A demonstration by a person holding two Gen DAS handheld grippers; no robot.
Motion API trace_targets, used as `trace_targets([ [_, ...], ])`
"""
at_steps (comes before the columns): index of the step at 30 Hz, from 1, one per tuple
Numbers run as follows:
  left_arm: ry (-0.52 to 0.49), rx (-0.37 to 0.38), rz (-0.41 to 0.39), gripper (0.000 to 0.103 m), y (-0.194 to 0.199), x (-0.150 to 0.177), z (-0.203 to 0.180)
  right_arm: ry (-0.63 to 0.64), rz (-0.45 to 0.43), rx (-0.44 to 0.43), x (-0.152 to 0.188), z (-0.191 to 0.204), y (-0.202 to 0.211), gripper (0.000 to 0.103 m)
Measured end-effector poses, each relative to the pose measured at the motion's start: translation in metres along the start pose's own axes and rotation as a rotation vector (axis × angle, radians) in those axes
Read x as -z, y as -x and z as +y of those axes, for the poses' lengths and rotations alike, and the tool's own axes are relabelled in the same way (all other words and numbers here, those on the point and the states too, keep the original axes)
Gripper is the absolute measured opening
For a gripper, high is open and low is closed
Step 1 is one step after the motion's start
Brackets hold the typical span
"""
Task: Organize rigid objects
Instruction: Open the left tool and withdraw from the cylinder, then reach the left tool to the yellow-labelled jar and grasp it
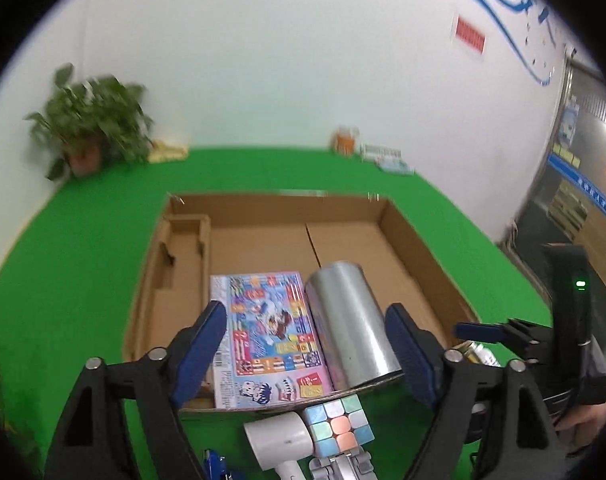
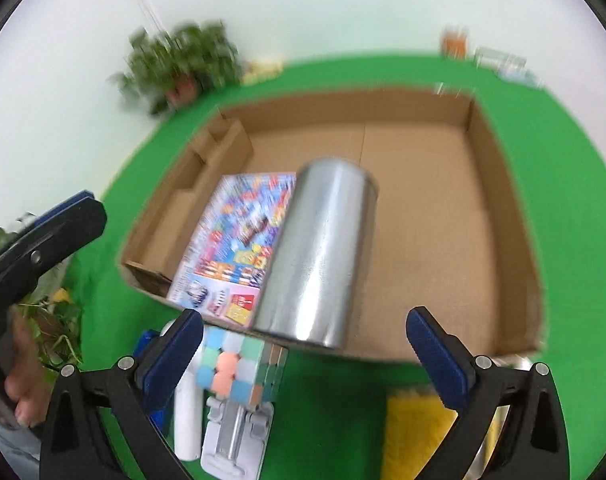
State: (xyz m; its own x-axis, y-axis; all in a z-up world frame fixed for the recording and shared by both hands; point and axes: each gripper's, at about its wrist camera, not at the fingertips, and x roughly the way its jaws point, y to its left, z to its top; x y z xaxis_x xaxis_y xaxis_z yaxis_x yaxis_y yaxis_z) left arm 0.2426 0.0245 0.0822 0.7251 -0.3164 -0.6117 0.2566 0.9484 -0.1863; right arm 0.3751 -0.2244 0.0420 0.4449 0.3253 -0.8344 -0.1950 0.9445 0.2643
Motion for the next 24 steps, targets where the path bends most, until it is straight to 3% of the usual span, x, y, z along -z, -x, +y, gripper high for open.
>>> trace_targets([
  [2,0.01,0.013,-0.06,0.083,0.022,0.013,0.002,-0.006,-0.152,0.015,0.02,-0.009,0.043,0.102],
  [4,0.016,-0.005,-0.088,0.085,0.038,0.037,0.001,-0.026,-0.219,0.052,0.041,-0.029,0.071,0.103],
  [9,0.094,-0.026,0.036,0.085,0.033,0.083,0.015,-0.089,-0.039,0.159,0.079,-0.082,0.057,0.102],
  [14,0.171,0.012,0.161,0.085,0.027,0.113,0.028,-0.079,0.096,0.145,0.094,-0.086,0.029,0.085],
  [17,0.214,0.041,0.187,0.085,0.033,0.126,0.03,-0.036,0.105,0.148,0.101,-0.078,0.022,0.08],
  [21,0.271,0.192,0.27,0.085,0.027,0.131,0.025,0.031,0.123,0.211,0.121,-0.052,0.027,0.08],
  [24,0.272,0.323,0.313,0.085,0.021,0.131,0.01,0.07,0.127,0.306,0.144,-0.033,0.038,0.08],
])
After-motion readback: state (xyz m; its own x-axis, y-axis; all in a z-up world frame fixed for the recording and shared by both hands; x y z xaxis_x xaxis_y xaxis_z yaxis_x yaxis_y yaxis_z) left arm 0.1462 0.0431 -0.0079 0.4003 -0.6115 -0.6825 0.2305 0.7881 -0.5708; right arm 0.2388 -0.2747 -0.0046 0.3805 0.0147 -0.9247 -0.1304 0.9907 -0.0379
